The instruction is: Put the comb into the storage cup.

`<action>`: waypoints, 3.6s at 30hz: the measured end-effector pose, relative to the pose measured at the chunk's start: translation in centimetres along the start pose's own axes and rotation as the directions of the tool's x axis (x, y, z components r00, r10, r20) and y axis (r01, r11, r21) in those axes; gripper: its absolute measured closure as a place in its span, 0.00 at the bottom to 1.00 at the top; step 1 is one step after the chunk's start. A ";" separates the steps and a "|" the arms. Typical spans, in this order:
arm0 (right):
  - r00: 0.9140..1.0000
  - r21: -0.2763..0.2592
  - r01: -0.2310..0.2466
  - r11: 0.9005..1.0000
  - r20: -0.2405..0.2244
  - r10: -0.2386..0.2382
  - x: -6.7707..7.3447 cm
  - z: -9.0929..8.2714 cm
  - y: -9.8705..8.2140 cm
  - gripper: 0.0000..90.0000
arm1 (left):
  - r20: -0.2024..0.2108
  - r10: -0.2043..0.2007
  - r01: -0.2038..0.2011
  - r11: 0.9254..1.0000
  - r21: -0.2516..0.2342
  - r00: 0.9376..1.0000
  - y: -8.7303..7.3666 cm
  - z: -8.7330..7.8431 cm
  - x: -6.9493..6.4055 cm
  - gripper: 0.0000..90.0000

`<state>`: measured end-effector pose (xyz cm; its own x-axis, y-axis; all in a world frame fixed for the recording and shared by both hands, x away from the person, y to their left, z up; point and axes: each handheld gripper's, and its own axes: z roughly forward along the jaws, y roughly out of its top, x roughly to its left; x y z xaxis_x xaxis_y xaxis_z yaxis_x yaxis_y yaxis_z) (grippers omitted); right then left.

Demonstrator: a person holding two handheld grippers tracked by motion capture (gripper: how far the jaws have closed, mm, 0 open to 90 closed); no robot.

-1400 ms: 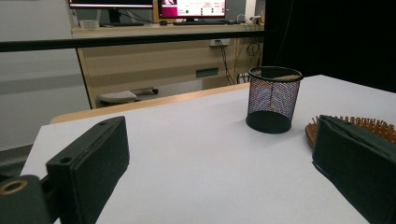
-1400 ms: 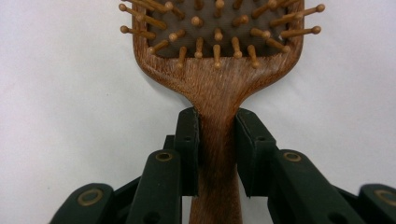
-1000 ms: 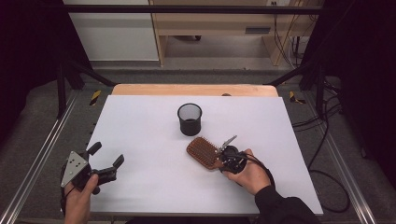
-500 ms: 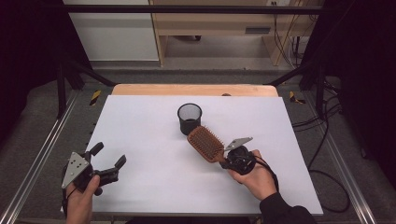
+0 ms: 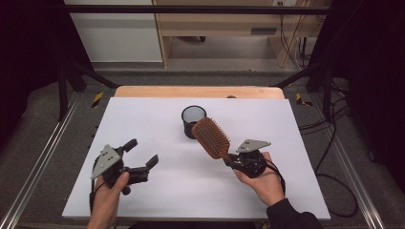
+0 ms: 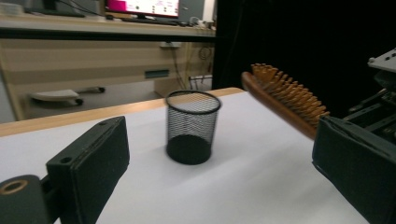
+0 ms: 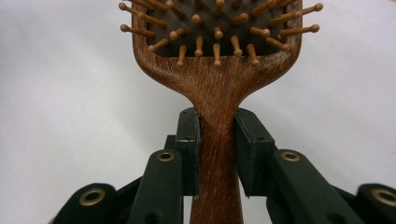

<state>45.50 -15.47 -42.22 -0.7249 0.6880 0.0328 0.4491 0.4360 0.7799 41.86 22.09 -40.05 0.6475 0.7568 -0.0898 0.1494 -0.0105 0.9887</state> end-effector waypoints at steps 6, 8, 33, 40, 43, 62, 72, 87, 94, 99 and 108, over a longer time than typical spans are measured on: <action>1.000 -0.069 -0.005 0.998 0.018 0.006 0.4 -0.1 0.1 0.81 | 0.070 -0.037 0.035 0.999 0.021 0.997 0.6 3.7 -2.1 0.05; 1.000 -0.089 -0.009 0.996 0.016 0.011 0.5 -0.2 0.2 0.81 | 0.089 -0.052 0.050 0.998 0.025 0.995 1.0 4.6 -2.6 0.05; 1.000 -0.178 -0.003 0.984 0.010 0.005 1.9 -0.4 0.8 0.81 | 0.148 -0.134 0.129 0.991 0.043 0.980 3.1 8.3 -4.8 0.04; 1.000 -0.198 0.013 0.980 0.018 -0.010 2.2 -0.5 0.9 0.81 | 0.150 -0.144 0.140 0.989 0.037 0.978 3.7 8.5 -4.9 0.04; 1.000 -0.197 0.020 0.980 0.020 -0.016 2.4 -0.4 0.9 0.81 | 0.151 -0.150 0.145 0.989 0.040 0.977 3.8 8.7 -4.9 0.04; 0.999 -0.211 0.047 0.976 0.024 -0.043 3.2 -0.3 1.1 0.81 | 0.175 -0.209 0.204 0.978 0.048 0.962 3.8 9.7 -5.1 0.05; 0.999 -0.214 0.036 0.976 0.017 -0.033 3.2 -0.2 1.0 0.81 | 0.192 -0.247 0.245 0.969 0.031 0.950 4.1 9.6 -5.1 0.05; 0.999 -0.229 0.045 0.972 0.008 -0.044 3.4 -0.1 1.0 0.81 | 0.153 -0.355 0.355 0.935 0.029 0.922 4.3 10.2 -4.4 0.31; 0.999 -0.226 0.046 0.973 0.009 -0.045 3.5 0.1 0.9 0.81 | 0.129 -0.394 0.393 0.919 0.034 0.910 4.4 10.5 -4.2 0.39; 0.999 -0.226 0.045 0.973 0.000 -0.047 3.6 0.4 1.0 0.81 | 0.111 -0.415 0.413 0.910 0.042 0.903 4.4 10.6 -4.1 0.43; 0.999 -0.213 0.041 0.976 0.005 -0.040 3.8 0.8 1.0 0.81 | 0.114 -0.451 0.449 0.893 0.044 0.885 4.4 10.7 -4.1 0.51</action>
<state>43.65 -11.97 -41.81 -0.7401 0.6725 -0.0017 0.2979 0.3301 0.8957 47.87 11.95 -36.57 0.5913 0.6001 -0.5387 0.4570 0.3011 0.8370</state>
